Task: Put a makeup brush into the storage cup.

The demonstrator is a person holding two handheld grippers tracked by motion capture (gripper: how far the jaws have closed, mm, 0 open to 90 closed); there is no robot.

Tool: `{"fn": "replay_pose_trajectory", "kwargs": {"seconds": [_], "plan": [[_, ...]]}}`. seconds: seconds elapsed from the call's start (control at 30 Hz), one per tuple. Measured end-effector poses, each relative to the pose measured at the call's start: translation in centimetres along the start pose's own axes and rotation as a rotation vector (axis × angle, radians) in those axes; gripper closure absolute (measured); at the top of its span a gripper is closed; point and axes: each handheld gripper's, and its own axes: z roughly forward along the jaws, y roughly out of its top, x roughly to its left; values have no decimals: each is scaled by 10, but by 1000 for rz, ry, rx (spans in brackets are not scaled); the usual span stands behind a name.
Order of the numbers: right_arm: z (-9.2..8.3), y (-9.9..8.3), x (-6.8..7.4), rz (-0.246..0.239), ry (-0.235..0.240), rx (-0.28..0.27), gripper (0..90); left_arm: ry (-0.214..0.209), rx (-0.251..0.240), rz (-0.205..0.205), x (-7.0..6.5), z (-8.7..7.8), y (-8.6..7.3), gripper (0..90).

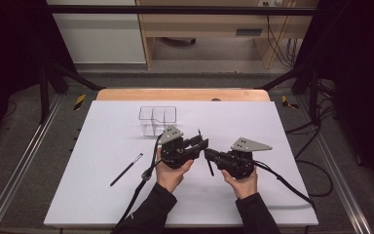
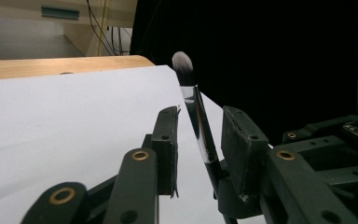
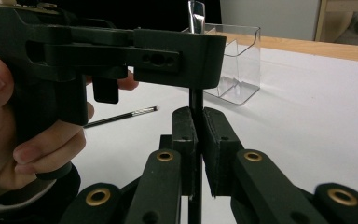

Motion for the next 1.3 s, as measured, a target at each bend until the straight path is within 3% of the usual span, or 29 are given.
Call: {"fn": "replay_pose_trajectory", "kwargs": {"seconds": [0.8, 1.3], "plan": [[1, 0, 2, -13, 7, -1, 844, 2, -28, -31, -4, -1, -3, 792], [1, 0, 2, -11, 20, -4, 838, -14, -41, -5, -9, -2, -3, 826]]}}
